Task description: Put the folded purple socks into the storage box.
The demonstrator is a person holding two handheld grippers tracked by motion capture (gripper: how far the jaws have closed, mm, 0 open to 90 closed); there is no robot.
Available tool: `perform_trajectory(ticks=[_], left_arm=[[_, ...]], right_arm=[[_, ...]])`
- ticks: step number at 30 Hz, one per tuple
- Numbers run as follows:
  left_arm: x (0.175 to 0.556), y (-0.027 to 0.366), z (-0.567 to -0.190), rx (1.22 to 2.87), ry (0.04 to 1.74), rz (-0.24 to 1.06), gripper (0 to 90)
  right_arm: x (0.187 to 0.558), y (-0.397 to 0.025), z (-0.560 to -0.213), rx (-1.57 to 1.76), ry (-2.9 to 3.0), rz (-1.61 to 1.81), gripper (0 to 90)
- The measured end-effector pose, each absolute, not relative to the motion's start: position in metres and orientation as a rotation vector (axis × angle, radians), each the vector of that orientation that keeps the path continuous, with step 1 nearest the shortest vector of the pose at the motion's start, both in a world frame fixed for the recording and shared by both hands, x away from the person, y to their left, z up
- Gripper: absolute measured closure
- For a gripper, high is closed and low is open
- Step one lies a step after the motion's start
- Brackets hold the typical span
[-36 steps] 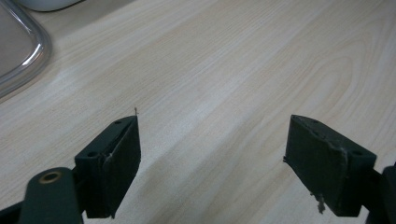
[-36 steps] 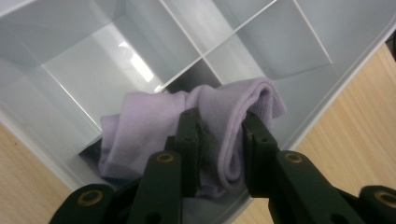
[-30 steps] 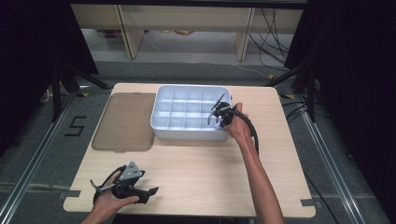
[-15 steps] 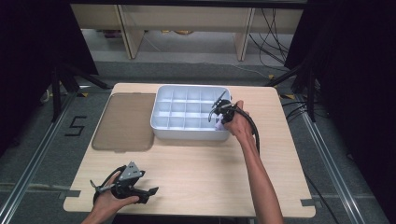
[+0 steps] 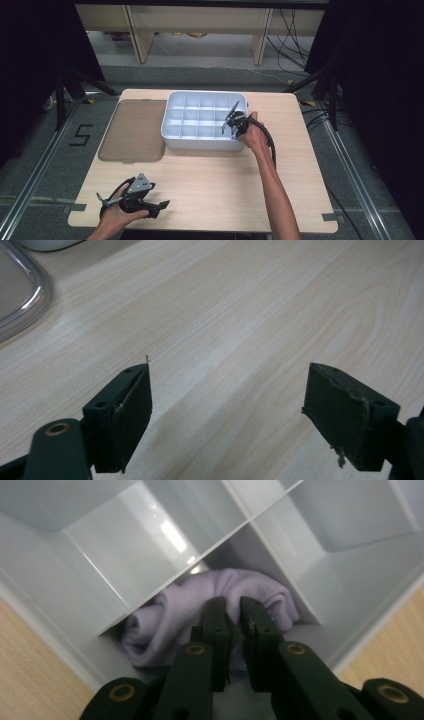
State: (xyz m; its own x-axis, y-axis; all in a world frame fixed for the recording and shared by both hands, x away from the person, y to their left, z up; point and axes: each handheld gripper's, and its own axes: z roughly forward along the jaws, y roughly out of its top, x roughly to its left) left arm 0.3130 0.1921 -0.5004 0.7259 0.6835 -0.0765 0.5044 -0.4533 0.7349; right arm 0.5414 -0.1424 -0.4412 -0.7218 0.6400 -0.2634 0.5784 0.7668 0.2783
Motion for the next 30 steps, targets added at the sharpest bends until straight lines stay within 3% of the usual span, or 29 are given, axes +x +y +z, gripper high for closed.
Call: perform_trajectory(ticks=[5, 10, 19, 25, 30], left_arm=[[0.313, 0.192, -0.5, 2.159, 0.885, 0.298, 18.7], [0.312, 0.192, -0.499, 2.162, 0.872, 0.3, 18.9], [0.312, 0.191, -0.501, 2.137, 0.905, 0.281, 19.1], [0.312, 0.193, -0.498, 2.14, 0.883, 0.298, 19.3], [0.314, 0.194, -0.499, 2.138, 0.892, 0.297, 19.3]], right_arm=[[0.534, -0.145, -0.418, 0.971, 2.571, 0.374, 75.2], [0.528, -0.145, -0.403, 0.981, 2.569, 0.42, 81.1], [0.535, -0.137, -0.429, 0.959, 2.69, 0.356, 87.6], [0.542, -0.141, -0.444, 1.05, 2.707, 0.295, 87.8], [0.537, -0.147, -0.435, 1.042, 2.68, 0.406, 85.1]])
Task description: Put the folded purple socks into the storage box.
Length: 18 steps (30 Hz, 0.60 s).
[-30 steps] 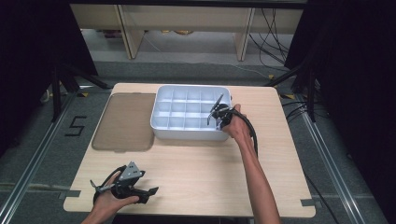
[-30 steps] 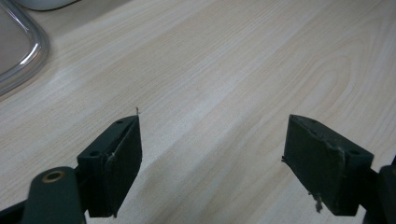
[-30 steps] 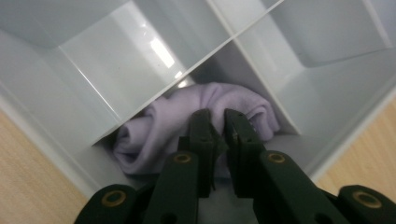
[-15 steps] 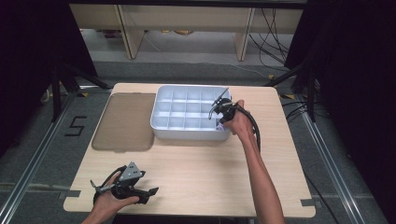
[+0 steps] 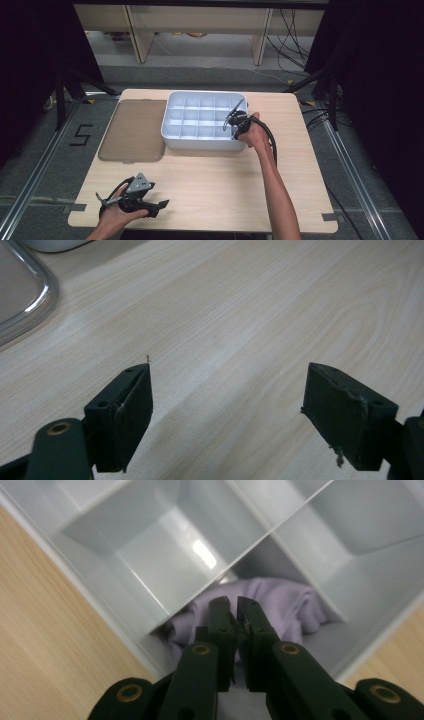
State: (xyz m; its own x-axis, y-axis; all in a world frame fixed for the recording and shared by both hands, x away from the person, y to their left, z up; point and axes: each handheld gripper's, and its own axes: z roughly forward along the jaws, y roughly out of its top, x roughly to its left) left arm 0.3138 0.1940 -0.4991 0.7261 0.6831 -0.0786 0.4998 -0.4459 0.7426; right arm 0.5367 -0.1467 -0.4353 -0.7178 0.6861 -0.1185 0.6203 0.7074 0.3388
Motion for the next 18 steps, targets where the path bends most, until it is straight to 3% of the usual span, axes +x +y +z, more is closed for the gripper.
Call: perform_trajectory(ticks=[8, 18], left_arm=[[0.313, 0.193, -0.499, 2.134, 0.897, 0.299, 19.2], [0.314, 0.195, -0.498, 2.151, 0.885, 0.304, 19.2]], right_arm=[[0.514, -0.159, -0.398, 1.057, 2.546, 0.661, 79.4], [0.489, -0.162, -0.397, 1.062, 2.492, 0.863, 71.0]])
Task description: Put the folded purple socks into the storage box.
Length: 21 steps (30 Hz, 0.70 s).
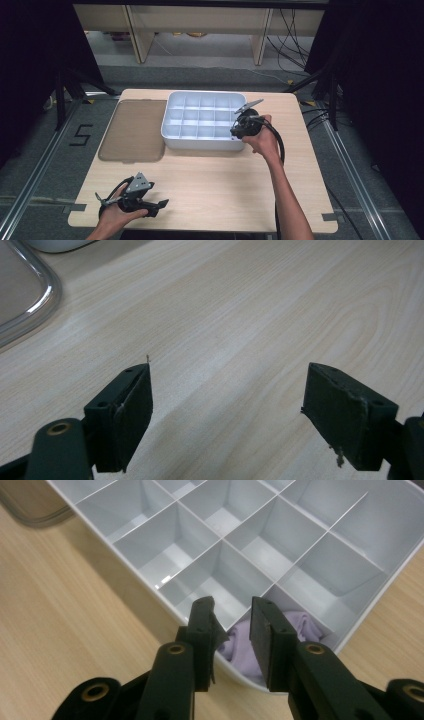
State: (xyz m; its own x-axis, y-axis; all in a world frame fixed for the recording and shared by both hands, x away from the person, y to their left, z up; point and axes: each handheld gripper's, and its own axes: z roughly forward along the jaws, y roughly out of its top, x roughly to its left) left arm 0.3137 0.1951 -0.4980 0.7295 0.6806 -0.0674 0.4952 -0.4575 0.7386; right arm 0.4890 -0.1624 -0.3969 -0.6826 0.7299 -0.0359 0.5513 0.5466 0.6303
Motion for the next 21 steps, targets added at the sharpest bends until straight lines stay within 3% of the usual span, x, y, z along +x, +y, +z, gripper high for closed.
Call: perform_trajectory(ticks=[15, 21], left_arm=[[0.314, 0.195, -0.499, 2.135, 0.895, 0.302, 19.2], [0.314, 0.195, -0.499, 2.131, 0.898, 0.304, 19.2]], right_arm=[[0.459, -0.162, -0.402, 1.085, 2.437, 1.015, 55.4], [0.449, -0.16, -0.408, 1.079, 2.388, 1.082, 44.7]])
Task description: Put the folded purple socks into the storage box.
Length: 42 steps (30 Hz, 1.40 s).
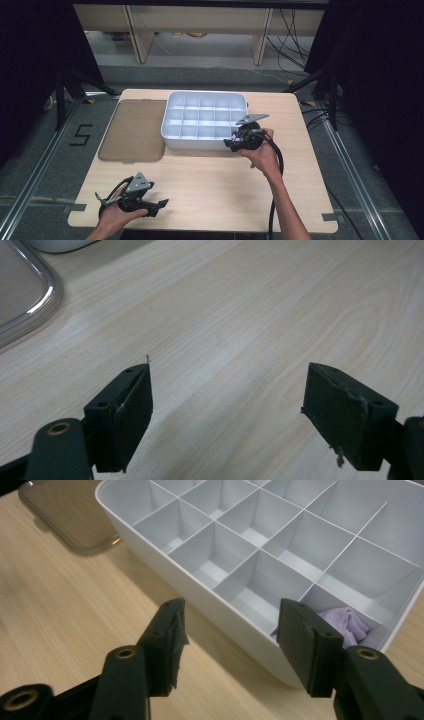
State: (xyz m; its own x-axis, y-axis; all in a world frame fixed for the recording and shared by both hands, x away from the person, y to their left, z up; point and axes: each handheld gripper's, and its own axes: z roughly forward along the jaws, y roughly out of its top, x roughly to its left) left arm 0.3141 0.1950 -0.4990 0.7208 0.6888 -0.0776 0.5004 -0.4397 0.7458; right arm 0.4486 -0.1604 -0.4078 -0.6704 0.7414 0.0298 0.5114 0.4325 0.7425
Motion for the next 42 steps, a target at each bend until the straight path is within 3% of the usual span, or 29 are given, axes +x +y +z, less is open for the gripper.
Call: perform_trajectory(ticks=[8, 42], left_arm=[[0.315, 0.196, -0.499, 2.144, 0.902, 0.305, 19.2], [0.315, 0.194, -0.5, 2.148, 0.893, 0.302, 19.2]], right_arm=[[0.437, -0.16, -0.409, 1.095, 2.376, 1.132, 37.8], [0.399, -0.137, -0.422, 1.057, 2.397, 1.171, 28.4]])
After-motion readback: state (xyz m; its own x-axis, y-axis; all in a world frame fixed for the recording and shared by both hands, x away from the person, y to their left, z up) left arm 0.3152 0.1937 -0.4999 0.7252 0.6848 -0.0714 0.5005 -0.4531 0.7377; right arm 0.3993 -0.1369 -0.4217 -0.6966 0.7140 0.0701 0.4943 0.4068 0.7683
